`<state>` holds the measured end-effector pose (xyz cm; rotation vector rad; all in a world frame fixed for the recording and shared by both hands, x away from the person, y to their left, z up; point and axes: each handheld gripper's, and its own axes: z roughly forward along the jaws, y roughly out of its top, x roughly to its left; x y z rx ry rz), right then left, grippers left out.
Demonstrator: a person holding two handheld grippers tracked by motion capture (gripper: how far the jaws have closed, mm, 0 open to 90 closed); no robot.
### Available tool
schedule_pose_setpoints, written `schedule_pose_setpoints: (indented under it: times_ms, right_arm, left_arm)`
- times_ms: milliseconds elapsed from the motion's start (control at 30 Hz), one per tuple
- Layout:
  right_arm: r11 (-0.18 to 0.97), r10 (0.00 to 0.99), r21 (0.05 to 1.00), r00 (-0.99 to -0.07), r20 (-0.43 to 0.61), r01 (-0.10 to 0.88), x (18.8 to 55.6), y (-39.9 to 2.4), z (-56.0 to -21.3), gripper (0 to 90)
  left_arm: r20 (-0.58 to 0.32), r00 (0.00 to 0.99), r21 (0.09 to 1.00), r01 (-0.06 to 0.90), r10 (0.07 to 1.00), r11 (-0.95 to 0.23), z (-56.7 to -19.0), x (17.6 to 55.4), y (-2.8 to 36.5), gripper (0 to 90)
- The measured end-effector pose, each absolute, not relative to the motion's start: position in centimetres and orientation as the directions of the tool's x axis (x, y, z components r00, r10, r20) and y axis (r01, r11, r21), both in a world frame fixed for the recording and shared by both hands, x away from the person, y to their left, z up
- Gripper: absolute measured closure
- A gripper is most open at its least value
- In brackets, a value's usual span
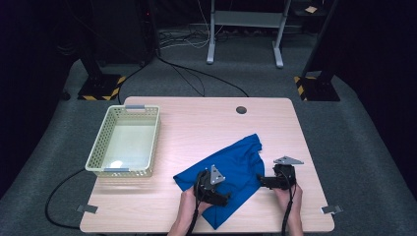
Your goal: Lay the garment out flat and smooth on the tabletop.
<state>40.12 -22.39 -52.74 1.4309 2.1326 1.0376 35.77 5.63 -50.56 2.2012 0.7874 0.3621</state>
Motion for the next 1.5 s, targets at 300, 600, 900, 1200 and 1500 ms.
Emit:
schedule_pose_setpoints:
  times_ms: [300, 600, 900, 1200, 1500]
  right_arm:
    - [0.212, 0.905, 0.745, -0.414, 0.094, 0.632, 40.1, -22.4, -52.7, 4.8]
    - [0.219, 0.904, 0.745, -0.418, 0.087, 0.63, 40.1, -22.3, -52.7, 4.9]
    - [0.224, 0.907, 0.744, -0.414, 0.078, 0.63, 40.1, -22.3, -52.7, 5.7]
    - [0.221, 0.907, 0.745, -0.414, 0.081, 0.629, 40.1, -22.3, -52.7, 5.8]
    - [0.22, 0.905, 0.746, -0.417, 0.085, 0.629, 40.1, -22.3, -52.7, 5.9]
  left_arm:
    - [0.04, 0.797, 0.71, 0.403, 0.603, -0.578, -50.2, 36.8, 1.5, 21.3]
    - [0.055, 0.779, 0.685, 0.426, 0.625, -0.591, -51.4, 37.4, -0.6, 43.2]
    - [0.055, 0.777, 0.702, 0.417, 0.627, -0.577, -51.1, 37.4, -0.1, 75.4]
    - [0.054, 0.772, 0.714, 0.414, 0.634, -0.564, -50.2, 38.2, 0.7, 85.0]
    - [-0.016, 0.748, 0.739, 0.456, 0.664, -0.496, -49.1, 39.9, 2.5, 85.4]
